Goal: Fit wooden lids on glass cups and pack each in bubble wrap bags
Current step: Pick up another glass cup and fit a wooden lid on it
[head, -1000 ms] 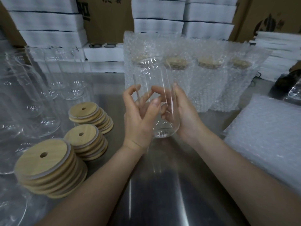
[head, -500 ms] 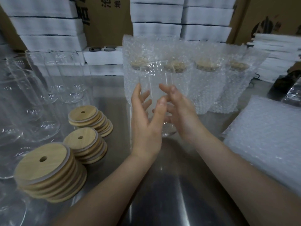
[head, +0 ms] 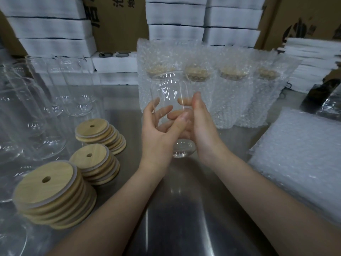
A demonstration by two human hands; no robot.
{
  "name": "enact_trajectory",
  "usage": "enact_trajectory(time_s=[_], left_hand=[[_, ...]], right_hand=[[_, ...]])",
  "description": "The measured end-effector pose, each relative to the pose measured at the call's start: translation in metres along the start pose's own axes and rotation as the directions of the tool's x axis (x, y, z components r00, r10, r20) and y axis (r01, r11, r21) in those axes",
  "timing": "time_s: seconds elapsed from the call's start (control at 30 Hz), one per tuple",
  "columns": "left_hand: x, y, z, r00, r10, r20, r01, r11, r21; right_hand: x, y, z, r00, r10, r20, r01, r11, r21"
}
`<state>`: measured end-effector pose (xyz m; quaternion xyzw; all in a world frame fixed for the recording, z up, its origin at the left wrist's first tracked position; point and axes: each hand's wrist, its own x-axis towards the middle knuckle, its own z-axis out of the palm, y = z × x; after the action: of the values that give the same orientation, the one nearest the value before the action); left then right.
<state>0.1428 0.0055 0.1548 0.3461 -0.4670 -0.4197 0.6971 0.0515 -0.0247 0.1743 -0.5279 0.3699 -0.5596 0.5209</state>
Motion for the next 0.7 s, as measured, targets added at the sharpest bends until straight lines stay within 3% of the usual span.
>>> enact_trajectory(time_s=[0.2, 0.7], left_hand=[[-0.001, 0.006, -0.003, 0.997, -0.027, 0.067, 0.032, 0.997, -0.075], [-0.005, 0.003, -0.009, 0.988, -0.009, 0.156, -0.007, 0.995, 0.099]], right_hand=[[0.000, -0.002, -0.005, 0.999, 0.021, -0.029, -0.019, 0.997, 0.069], [0.000, -0.004, -0.011, 0.995, 0.073, 0.069, -0.076, 0.996, 0.051]])
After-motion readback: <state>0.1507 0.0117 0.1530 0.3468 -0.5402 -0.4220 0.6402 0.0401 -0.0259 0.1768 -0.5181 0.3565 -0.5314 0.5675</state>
